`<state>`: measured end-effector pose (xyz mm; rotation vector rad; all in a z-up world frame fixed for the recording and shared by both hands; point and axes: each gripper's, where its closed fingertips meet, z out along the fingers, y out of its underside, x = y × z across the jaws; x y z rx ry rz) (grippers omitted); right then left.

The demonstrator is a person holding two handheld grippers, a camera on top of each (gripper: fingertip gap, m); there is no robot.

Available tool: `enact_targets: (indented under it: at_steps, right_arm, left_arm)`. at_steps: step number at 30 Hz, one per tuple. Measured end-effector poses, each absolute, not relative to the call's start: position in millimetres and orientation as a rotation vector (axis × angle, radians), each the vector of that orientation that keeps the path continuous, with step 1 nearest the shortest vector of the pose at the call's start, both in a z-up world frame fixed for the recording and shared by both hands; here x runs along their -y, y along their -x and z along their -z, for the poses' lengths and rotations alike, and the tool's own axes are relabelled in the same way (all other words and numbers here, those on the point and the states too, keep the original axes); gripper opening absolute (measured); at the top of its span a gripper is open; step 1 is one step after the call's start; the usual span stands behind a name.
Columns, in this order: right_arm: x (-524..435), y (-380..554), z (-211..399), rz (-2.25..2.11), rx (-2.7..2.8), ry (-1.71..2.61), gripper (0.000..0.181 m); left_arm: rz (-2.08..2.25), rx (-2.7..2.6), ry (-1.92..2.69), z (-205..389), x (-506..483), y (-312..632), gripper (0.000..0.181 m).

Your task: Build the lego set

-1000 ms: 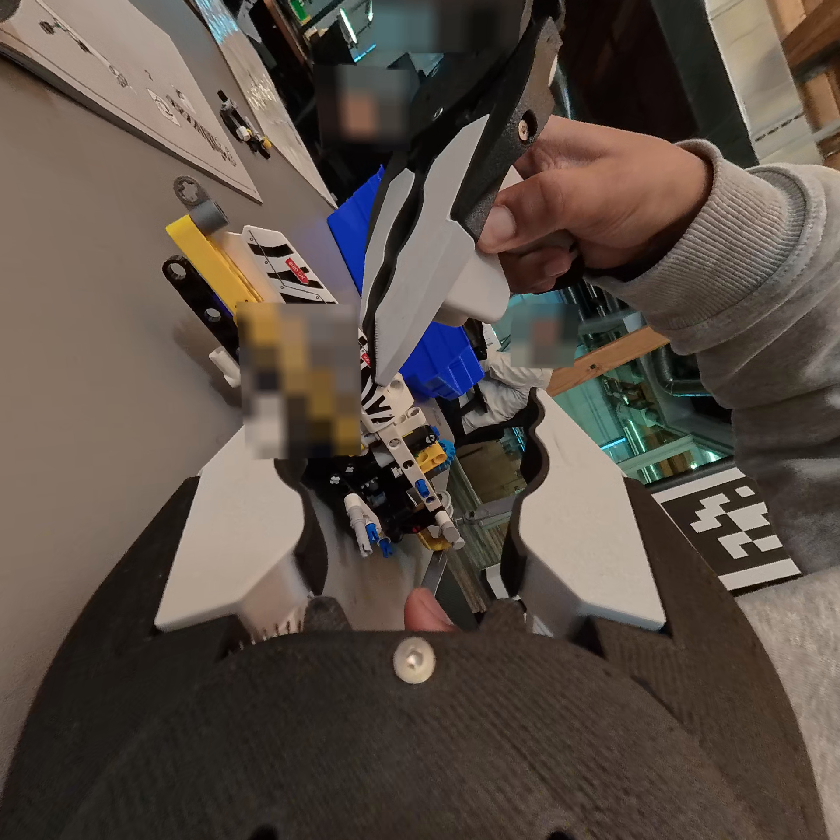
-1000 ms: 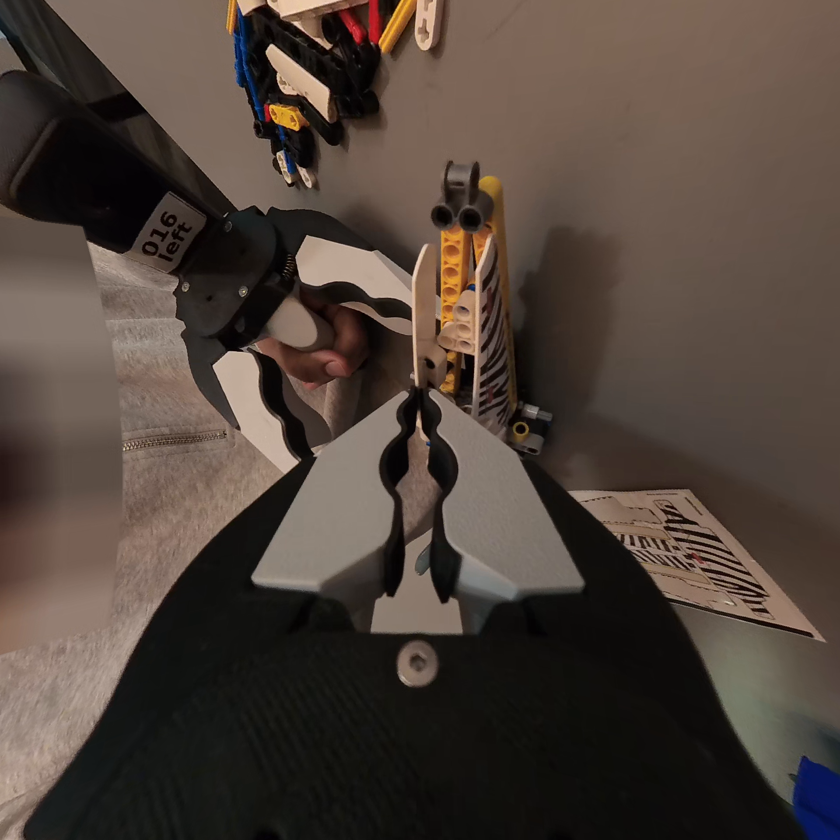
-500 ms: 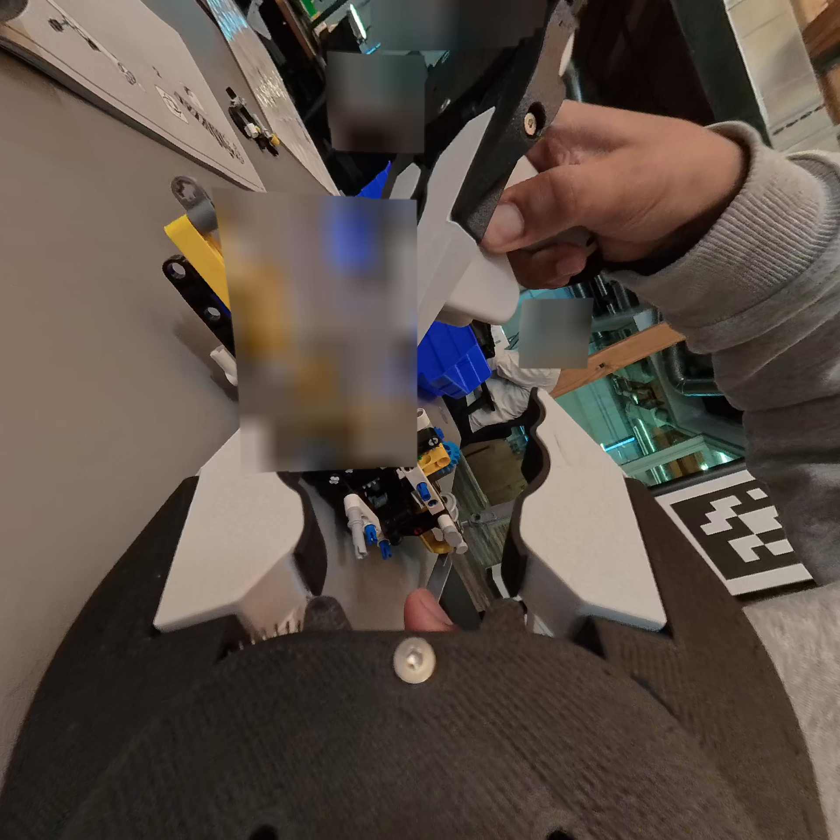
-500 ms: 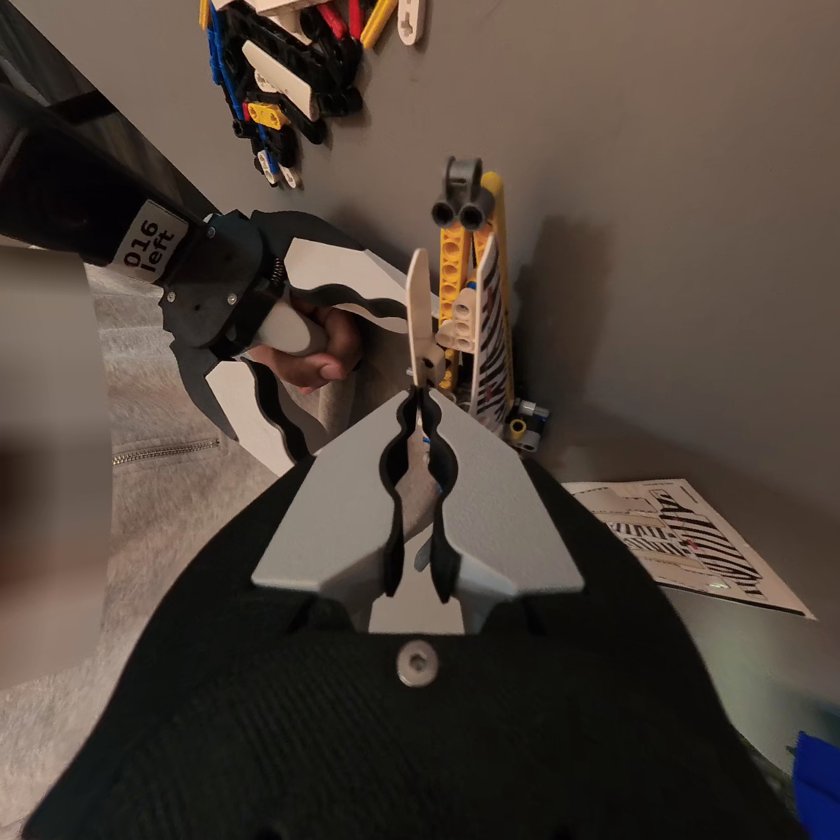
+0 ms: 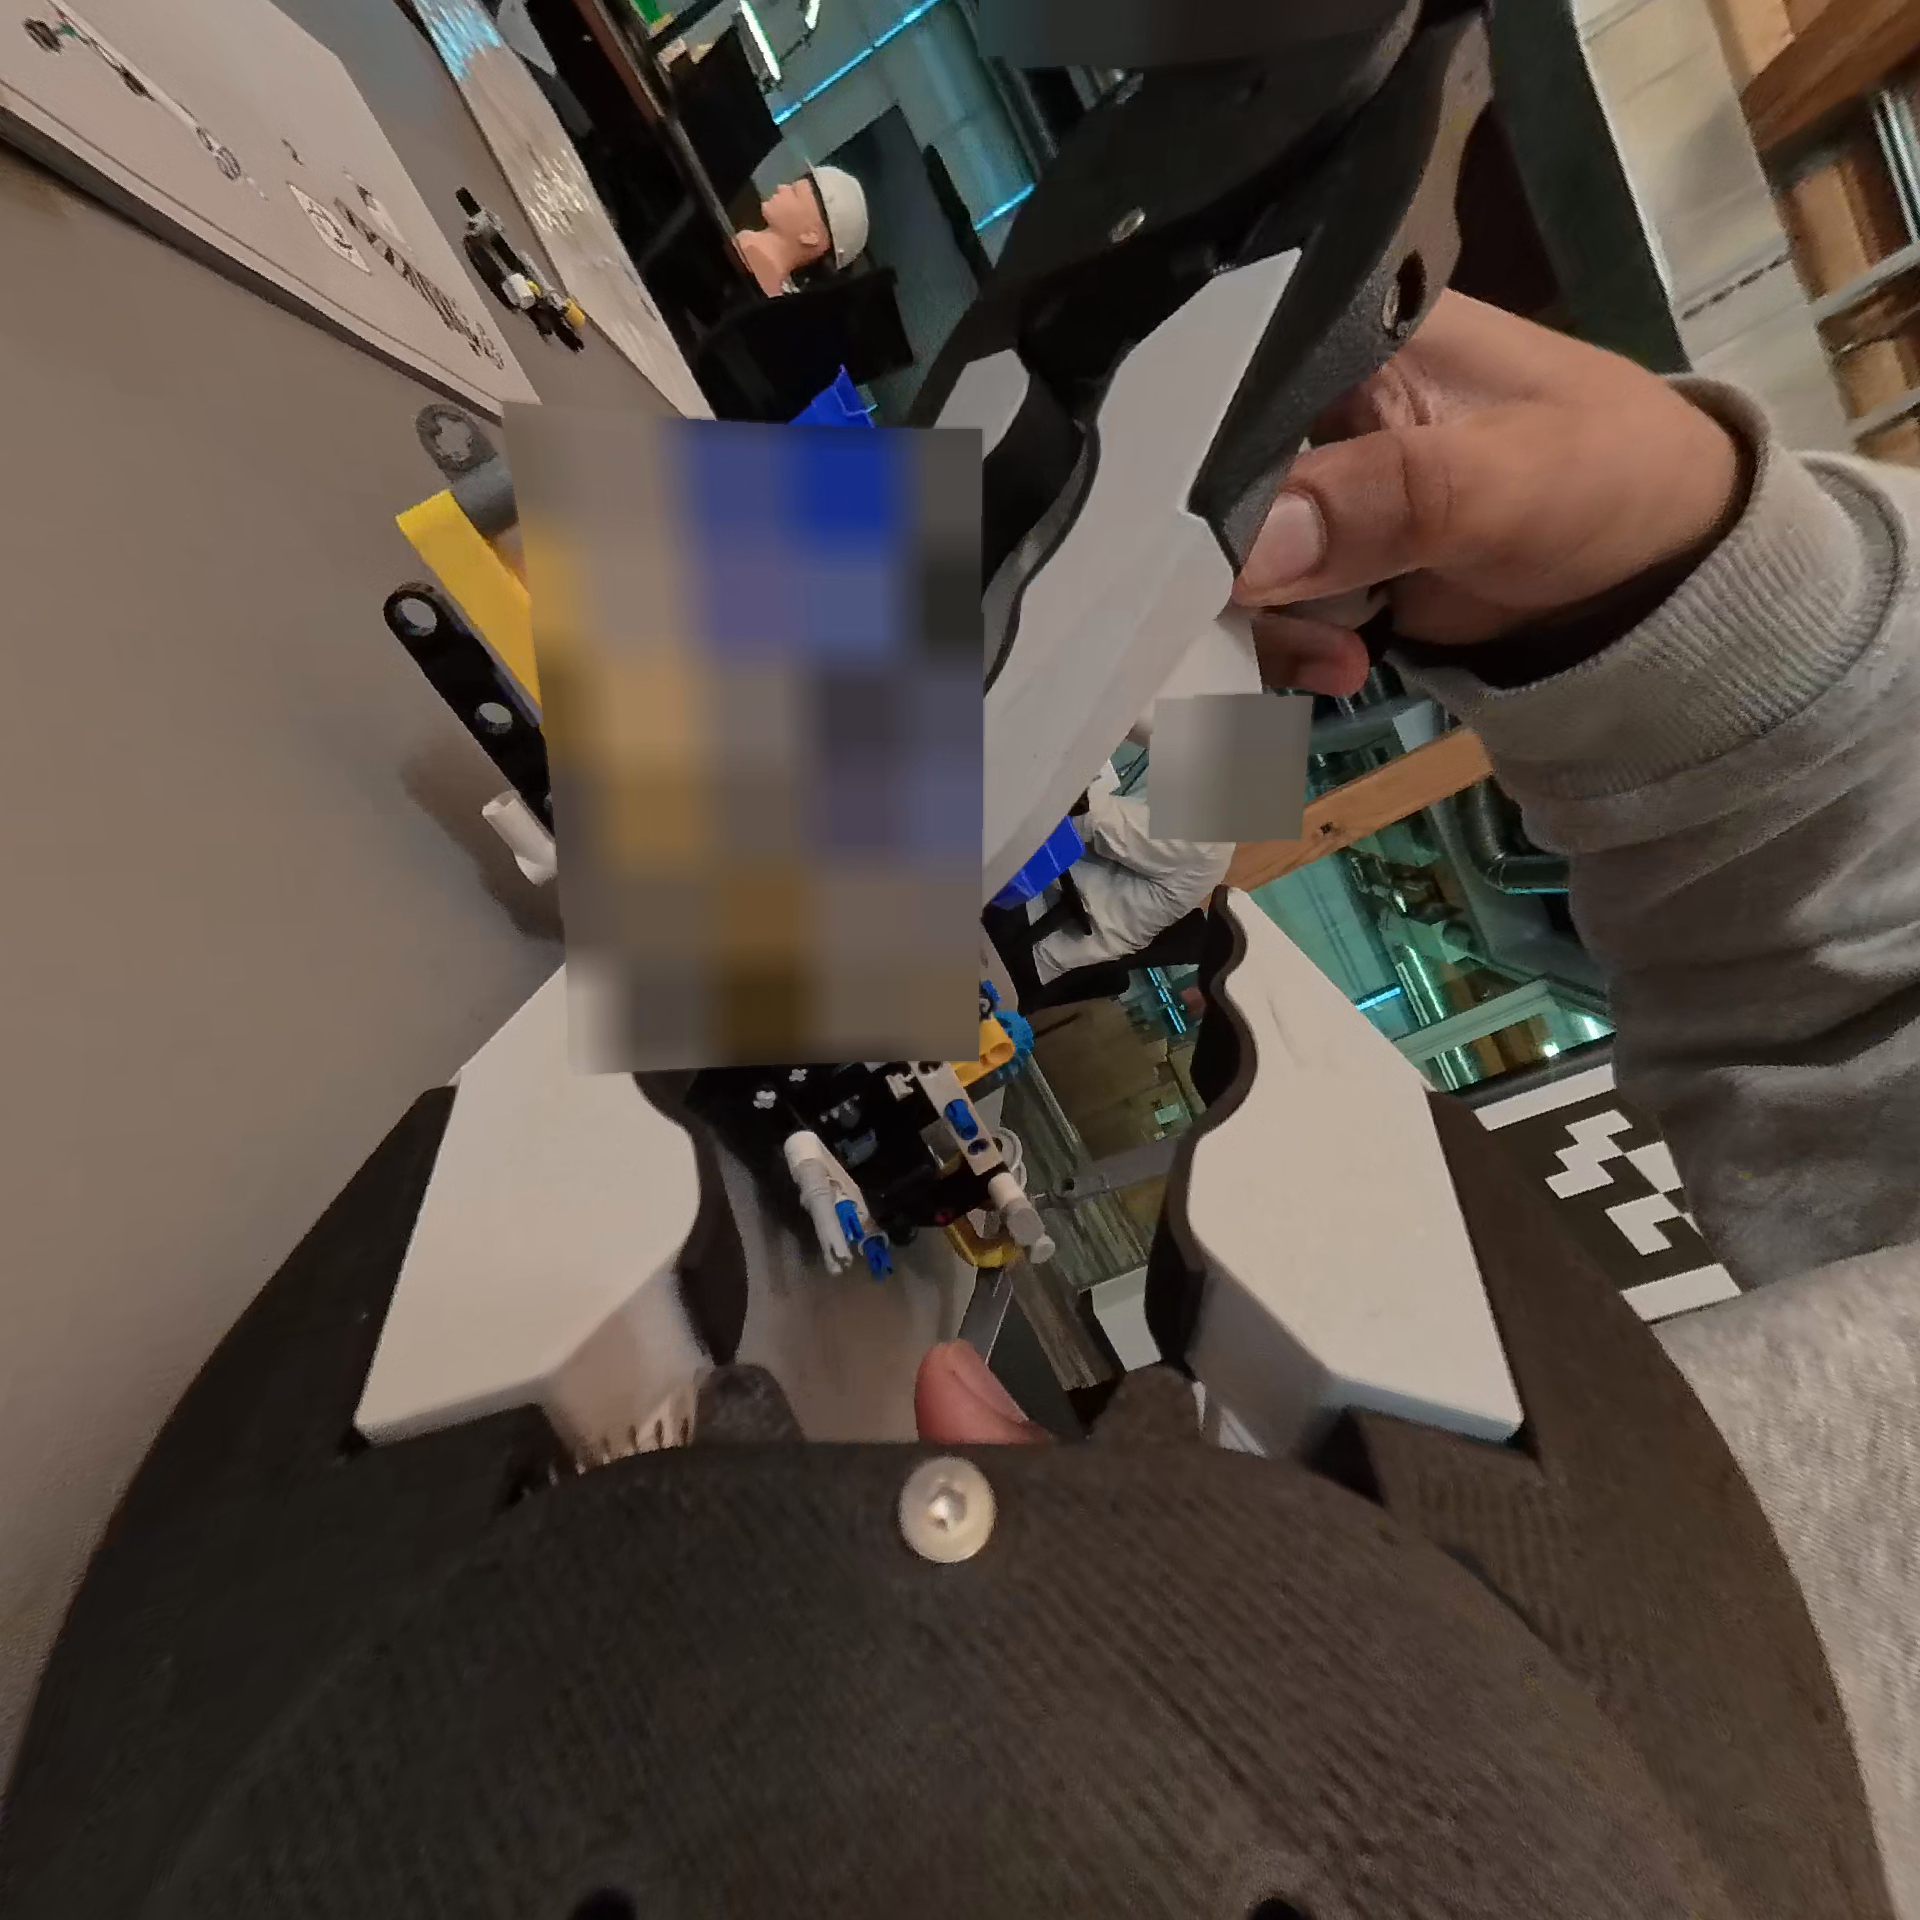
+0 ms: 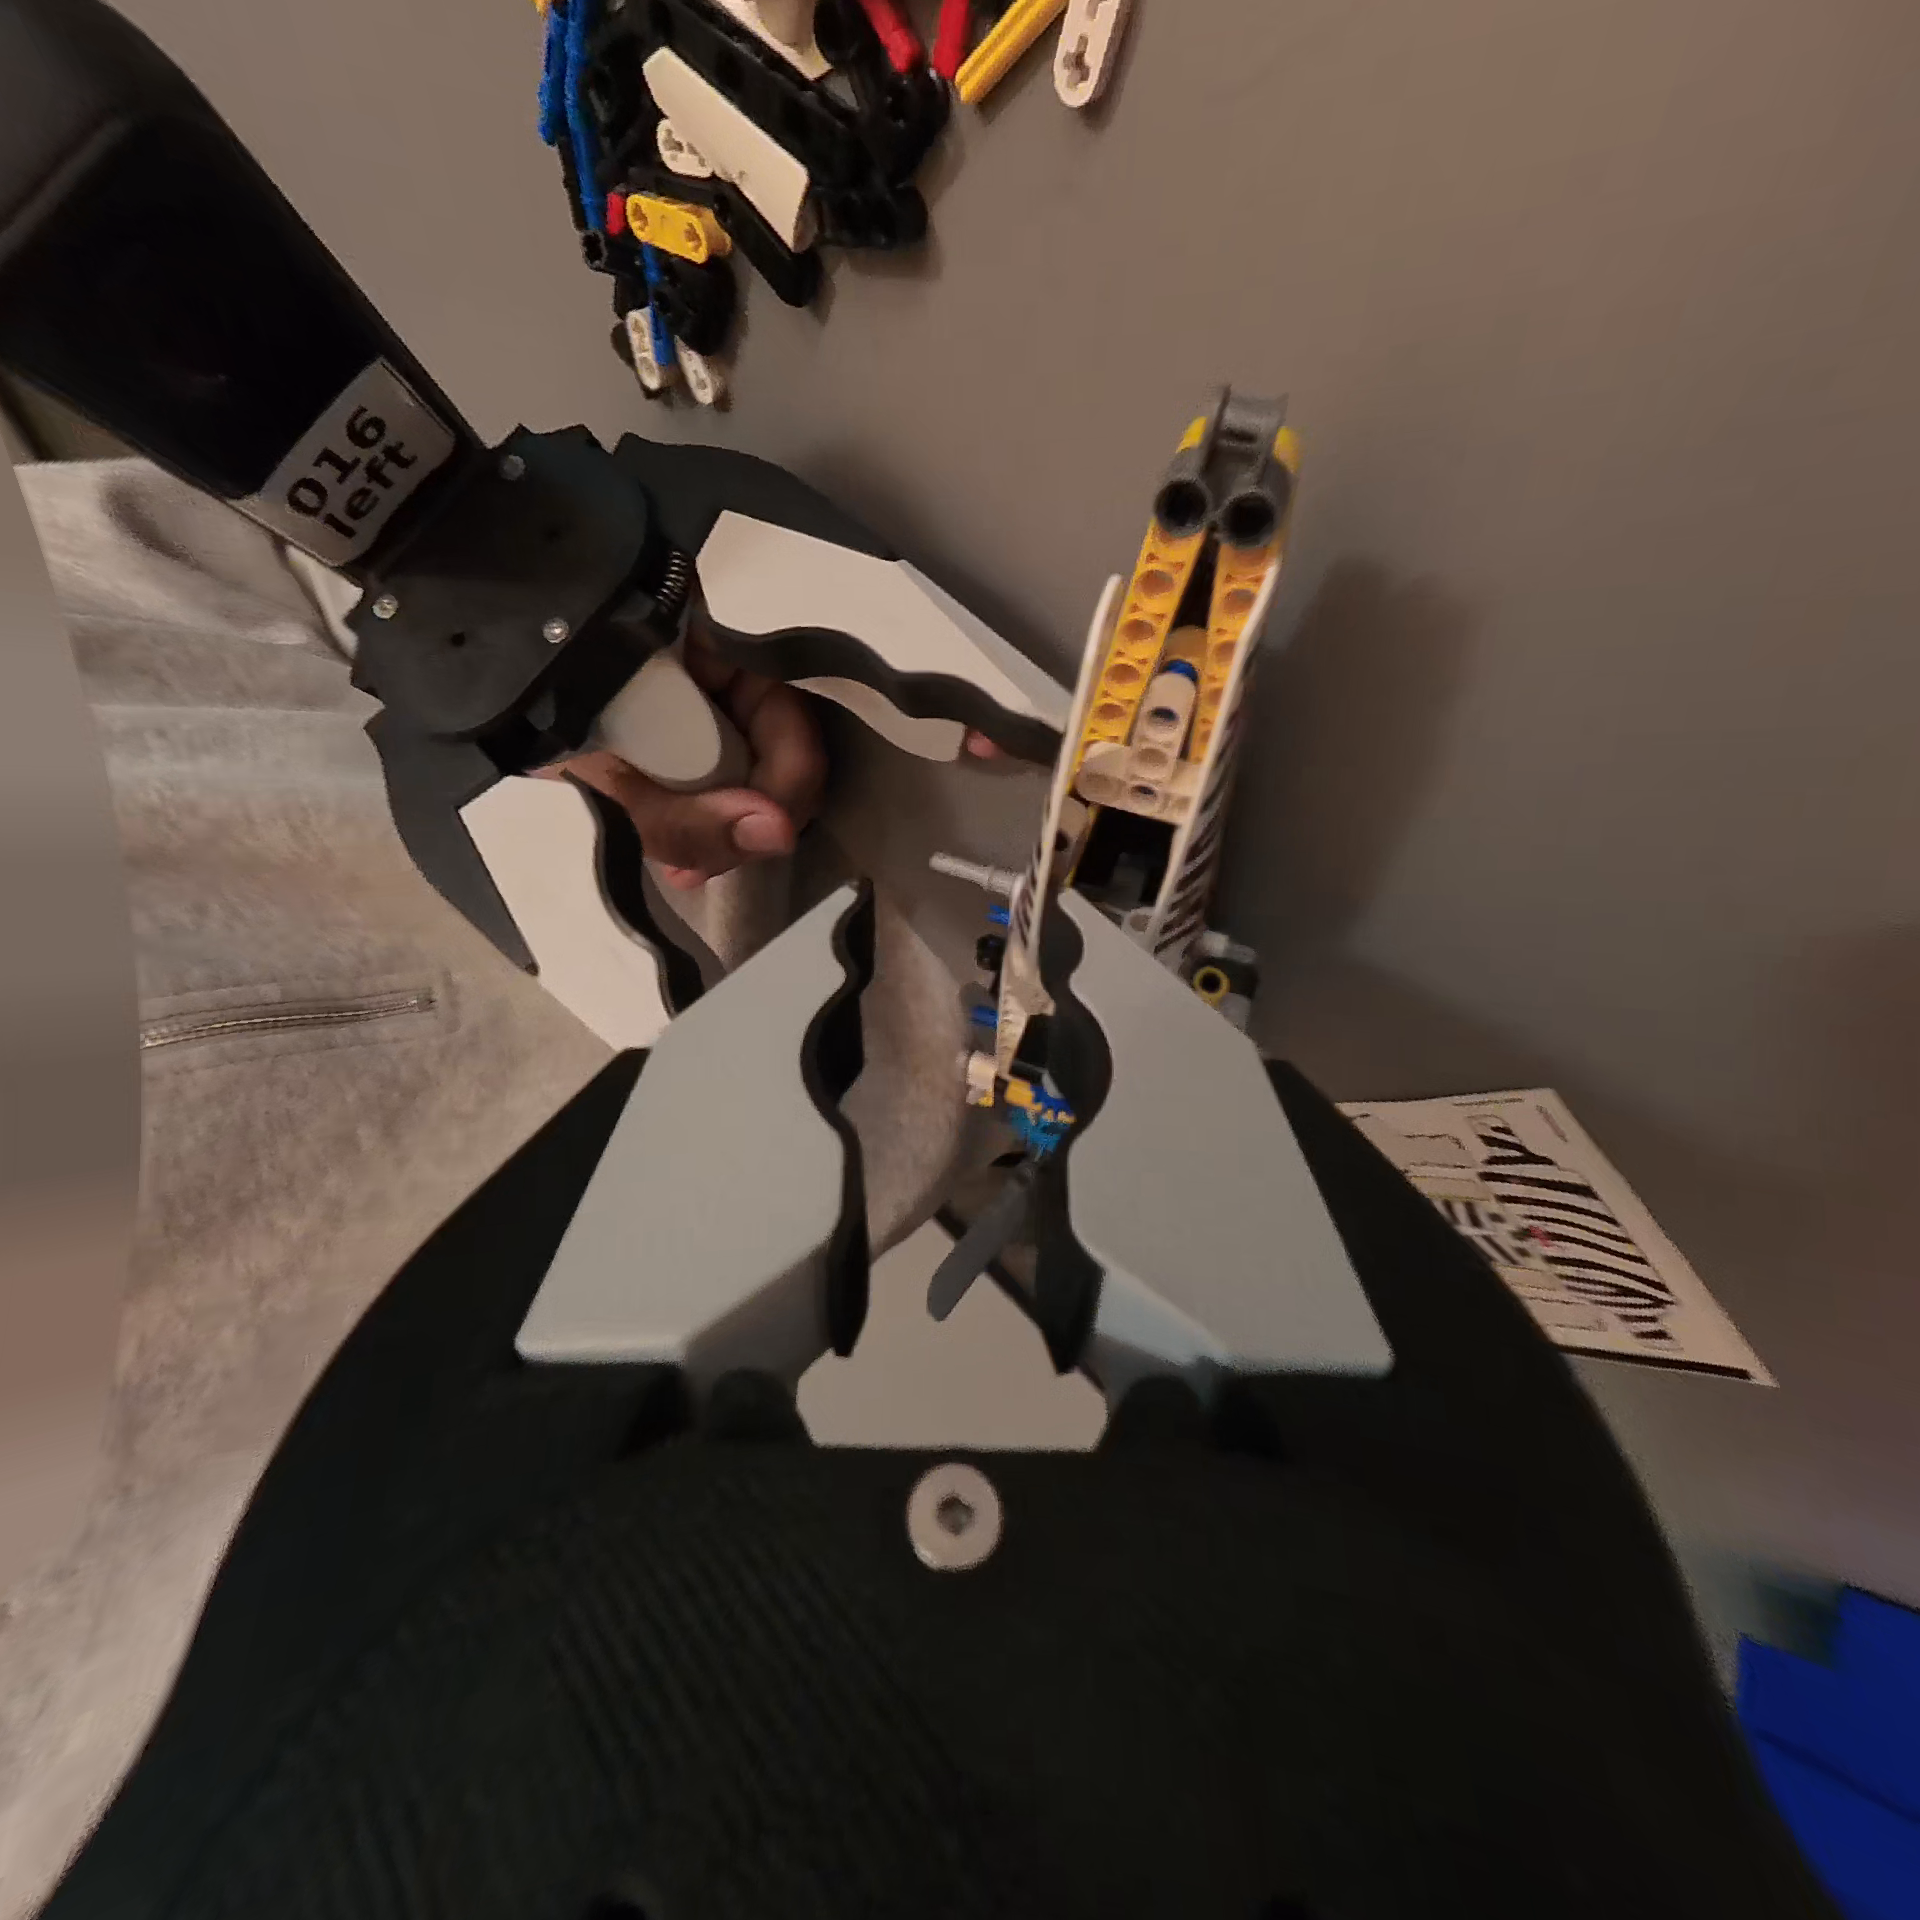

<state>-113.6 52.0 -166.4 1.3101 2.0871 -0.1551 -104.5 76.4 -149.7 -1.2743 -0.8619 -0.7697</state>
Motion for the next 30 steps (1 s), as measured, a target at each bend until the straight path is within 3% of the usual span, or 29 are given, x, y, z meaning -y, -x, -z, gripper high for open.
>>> enact_targets:
  at_steps: [11, 18, 21, 30]
  right_arm:
    - [-57, 125, 158, 0.272, -2.307, -1.338, 0.028]
    - [-56, 130, 155, 0.493, -2.432, -1.32, 0.016]
    - [-55, 129, 153, 0.588, -2.418, -1.341, 0.001]
    - [-59, 124, 154, 0.629, -2.379, -1.383, 0.004]
  left_arm:
    - [0.818, 0.833, 1.209, 141, -71, 105, 0.074]
    - [0.828, 0.826, 1.193, 140, -70, 105, 0.073]
    - [0.827, 0.818, 1.193, 139, -70, 104, 0.07]
    - [0.819, 0.818, 1.194, 139, -70, 105, 0.067]
